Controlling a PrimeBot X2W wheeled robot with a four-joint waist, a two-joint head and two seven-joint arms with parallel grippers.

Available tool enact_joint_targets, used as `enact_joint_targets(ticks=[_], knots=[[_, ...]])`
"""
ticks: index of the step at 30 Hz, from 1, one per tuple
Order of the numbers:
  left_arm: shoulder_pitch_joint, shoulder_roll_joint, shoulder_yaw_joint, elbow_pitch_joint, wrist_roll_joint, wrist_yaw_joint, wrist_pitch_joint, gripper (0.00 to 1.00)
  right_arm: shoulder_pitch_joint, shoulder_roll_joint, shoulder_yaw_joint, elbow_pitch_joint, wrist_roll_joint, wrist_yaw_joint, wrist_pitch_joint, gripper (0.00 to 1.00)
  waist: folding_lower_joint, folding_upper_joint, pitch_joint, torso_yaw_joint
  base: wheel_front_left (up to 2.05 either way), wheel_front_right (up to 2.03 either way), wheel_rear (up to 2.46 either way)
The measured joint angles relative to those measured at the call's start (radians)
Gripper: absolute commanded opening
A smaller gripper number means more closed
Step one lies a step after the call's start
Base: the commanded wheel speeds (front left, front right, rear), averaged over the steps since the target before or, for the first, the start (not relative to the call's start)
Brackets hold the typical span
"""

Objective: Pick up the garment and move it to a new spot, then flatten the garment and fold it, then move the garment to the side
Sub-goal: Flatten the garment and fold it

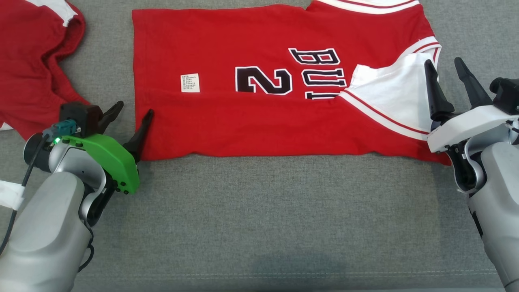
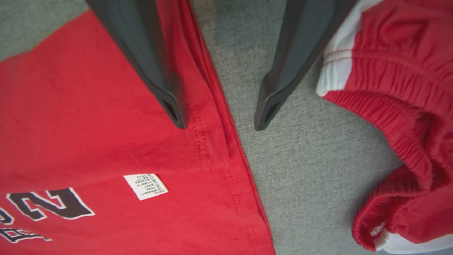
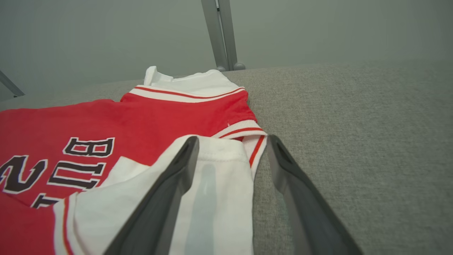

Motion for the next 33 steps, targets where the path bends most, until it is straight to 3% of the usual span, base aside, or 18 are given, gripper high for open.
enact_joint_targets(ticks=[14, 33], knots=[[0.004, -0.001, 0.017, 0.053, -0.005, 0.0, -0.082, 1.0, 0.01, 0.021, -0.037, -0.012, -0.006, 0.001, -0.001, 1.0, 0.0, 0.0, -0.066, -0.007, 0.0, 0.0, 0.0], [0.167, -0.042, 0.053, 0.042, -0.065, 0.016, -0.169, 1.0, 0.208, 0.071, -0.028, 0.05, 0.011, 0.01, -0.001, 1.0, 0.0, 0.0, -0.197, -0.036, 0.0, 0.0, 0.0]])
